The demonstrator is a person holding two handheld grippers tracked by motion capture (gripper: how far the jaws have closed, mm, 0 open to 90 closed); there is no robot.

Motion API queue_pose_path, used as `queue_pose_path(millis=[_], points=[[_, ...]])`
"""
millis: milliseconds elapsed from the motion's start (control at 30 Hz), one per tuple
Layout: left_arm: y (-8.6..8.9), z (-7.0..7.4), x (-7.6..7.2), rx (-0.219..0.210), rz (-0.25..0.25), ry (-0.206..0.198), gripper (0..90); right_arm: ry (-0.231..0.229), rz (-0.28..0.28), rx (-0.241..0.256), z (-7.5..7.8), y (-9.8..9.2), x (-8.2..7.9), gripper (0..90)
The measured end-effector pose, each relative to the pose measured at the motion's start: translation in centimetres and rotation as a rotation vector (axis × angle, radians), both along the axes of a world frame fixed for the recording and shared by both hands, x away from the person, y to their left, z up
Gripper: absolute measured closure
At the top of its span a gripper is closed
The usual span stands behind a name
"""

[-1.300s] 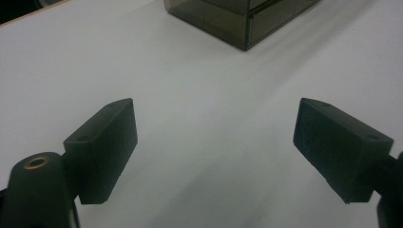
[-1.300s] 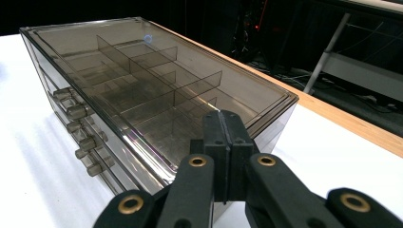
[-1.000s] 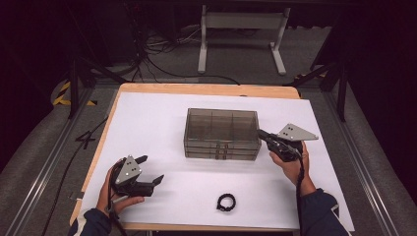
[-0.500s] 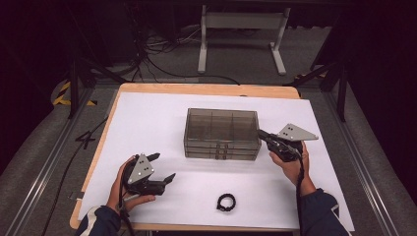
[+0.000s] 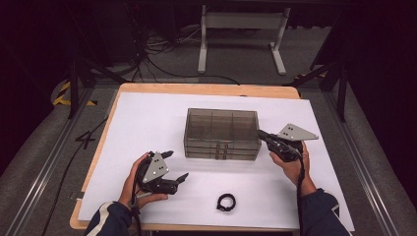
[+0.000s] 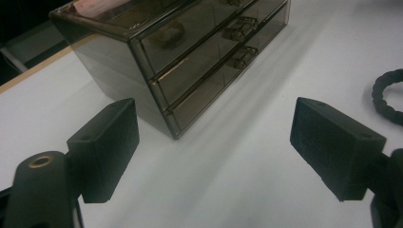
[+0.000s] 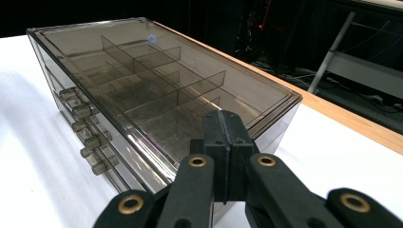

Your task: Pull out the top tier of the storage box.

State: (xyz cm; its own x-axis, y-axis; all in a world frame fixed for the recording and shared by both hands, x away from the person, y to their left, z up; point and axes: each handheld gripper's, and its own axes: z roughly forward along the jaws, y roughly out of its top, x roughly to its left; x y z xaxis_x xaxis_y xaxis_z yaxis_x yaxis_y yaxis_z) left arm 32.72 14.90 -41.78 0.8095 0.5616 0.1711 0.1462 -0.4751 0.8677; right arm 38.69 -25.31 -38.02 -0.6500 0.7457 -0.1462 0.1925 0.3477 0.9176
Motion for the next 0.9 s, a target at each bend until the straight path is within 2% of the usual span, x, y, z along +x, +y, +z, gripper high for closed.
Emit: queue_pose_path(millis=[100, 500, 533, 900], points=[[-0.3, 0.1, 0.1, -0.004, -0.008, 0.004, 17.0, 0.001, 0.001, -0.001, 0.0, 0.0, 0.0, 90.0], [-2.3, 0.6, 0.0, 0.026, -0.045, -0.048, 19.0, 0.005, -0.002, -0.010, 0.1, 0.1, -0.1, 90.0], [-2.7, 0.6, 0.0, 0.017, -0.051, -0.048, 19.1, 0.005, -0.001, -0.012, 0.1, 0.1, -0.1, 90.0], [-4.7, 0.8, 0.2, 0.031, -0.095, -0.063, 19.5, 0.007, 0.002, -0.008, 0.1, 0.1, -0.1, 90.0]])
